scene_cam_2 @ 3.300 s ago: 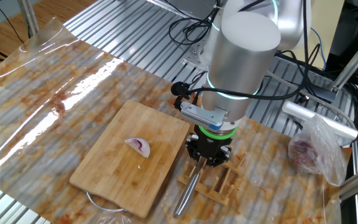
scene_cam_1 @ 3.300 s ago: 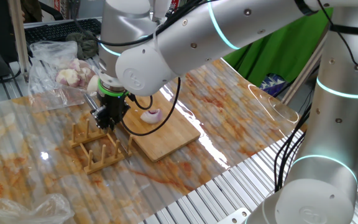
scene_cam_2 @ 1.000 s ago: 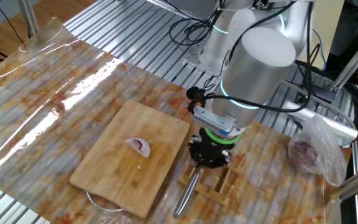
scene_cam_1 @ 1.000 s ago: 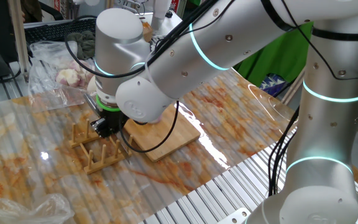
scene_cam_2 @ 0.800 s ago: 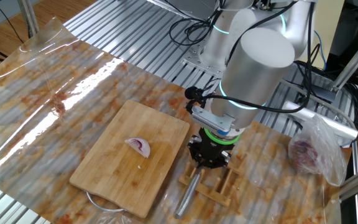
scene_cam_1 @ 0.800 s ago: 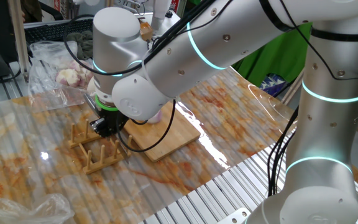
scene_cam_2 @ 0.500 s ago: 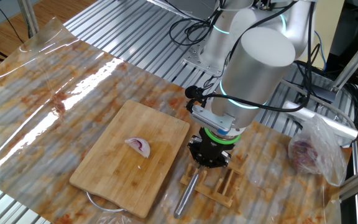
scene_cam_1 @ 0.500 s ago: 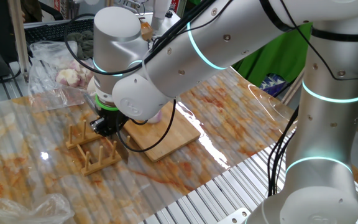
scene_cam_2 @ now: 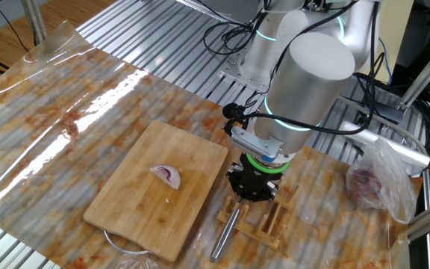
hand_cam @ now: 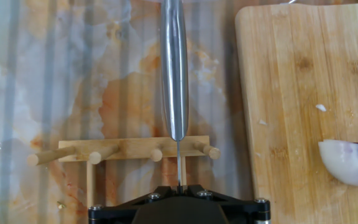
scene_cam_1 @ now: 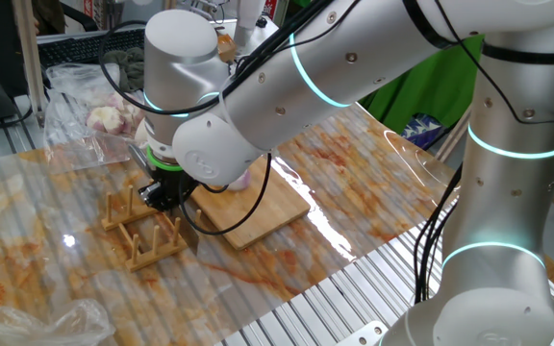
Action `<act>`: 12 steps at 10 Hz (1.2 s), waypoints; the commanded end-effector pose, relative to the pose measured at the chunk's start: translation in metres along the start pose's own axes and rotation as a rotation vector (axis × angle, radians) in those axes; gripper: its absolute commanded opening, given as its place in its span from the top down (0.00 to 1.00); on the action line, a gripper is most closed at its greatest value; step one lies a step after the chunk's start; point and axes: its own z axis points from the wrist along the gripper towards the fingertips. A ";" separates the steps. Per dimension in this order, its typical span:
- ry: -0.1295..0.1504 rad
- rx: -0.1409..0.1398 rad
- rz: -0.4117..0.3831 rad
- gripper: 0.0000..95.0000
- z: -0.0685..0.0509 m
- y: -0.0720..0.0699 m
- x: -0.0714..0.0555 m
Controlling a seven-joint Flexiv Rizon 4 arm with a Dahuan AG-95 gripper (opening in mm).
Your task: Chop the onions
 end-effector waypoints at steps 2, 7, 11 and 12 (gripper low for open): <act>0.000 0.000 0.000 1.00 0.000 0.000 0.000; 0.000 0.000 0.000 1.00 0.000 0.000 0.000; 0.000 0.000 0.000 1.00 0.000 0.000 0.000; 0.031 -0.059 0.121 1.00 -0.051 0.000 -0.003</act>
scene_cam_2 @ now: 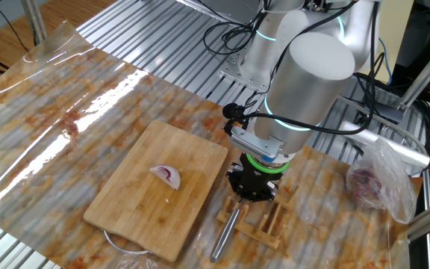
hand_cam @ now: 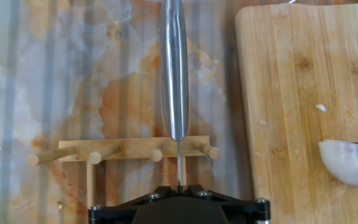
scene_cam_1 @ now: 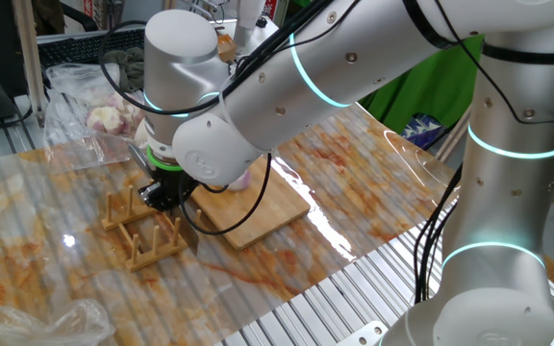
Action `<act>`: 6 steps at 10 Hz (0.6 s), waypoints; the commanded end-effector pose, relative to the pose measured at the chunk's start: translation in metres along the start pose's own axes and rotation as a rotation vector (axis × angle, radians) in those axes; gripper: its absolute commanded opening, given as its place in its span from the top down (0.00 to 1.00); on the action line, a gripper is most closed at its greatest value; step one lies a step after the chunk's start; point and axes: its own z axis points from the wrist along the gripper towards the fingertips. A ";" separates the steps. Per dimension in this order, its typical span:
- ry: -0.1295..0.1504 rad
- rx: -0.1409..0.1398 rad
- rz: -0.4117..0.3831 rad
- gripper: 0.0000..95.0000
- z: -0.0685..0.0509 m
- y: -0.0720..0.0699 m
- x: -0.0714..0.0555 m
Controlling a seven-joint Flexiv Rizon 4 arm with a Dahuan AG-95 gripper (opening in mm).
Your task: Chop the onions
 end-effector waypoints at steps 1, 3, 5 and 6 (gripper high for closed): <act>0.029 -0.087 0.120 1.00 -0.050 0.000 -0.003; 0.020 -0.105 0.117 1.00 -0.049 0.000 -0.003; 0.023 -0.116 0.123 1.00 -0.054 0.000 -0.003; 0.027 -0.131 0.134 1.00 -0.058 0.000 -0.003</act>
